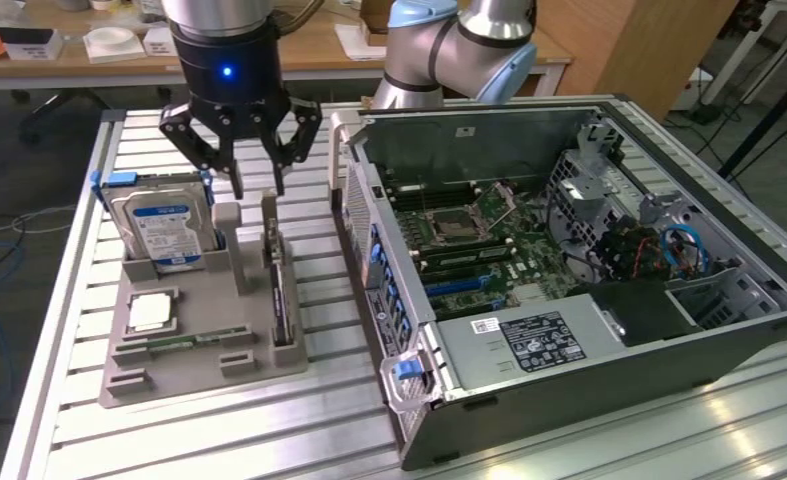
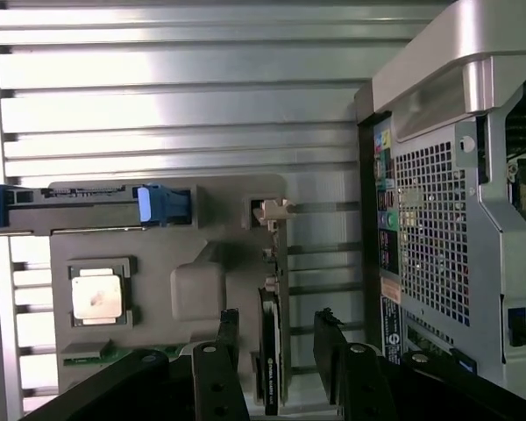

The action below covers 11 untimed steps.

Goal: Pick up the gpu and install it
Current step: 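Pick up the gpu and move the gpu toward the slot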

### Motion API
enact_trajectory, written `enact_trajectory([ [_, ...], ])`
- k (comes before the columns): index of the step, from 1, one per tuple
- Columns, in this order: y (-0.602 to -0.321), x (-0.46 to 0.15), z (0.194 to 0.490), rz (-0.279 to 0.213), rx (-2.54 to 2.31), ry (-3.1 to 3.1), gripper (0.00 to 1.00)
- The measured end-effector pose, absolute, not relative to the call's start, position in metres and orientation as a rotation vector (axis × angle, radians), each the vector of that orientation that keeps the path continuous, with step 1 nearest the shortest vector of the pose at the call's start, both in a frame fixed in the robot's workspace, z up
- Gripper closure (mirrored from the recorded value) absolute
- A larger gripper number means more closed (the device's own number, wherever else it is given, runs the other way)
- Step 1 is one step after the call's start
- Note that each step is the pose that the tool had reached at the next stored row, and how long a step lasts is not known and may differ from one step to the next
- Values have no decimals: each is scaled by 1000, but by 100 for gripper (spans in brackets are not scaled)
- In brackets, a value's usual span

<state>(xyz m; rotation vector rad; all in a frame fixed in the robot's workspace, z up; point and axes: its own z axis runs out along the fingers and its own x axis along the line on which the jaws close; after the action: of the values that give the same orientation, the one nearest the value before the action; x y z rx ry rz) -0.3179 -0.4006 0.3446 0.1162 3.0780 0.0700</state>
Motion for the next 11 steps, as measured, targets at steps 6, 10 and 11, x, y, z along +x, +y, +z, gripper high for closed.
enact_trajectory([
  [6,-405,-319,340,70,116,3073,53],
  [10,-409,-319,337,70,116,3069,53],
  [11,-410,-320,336,70,116,3068,53],
])
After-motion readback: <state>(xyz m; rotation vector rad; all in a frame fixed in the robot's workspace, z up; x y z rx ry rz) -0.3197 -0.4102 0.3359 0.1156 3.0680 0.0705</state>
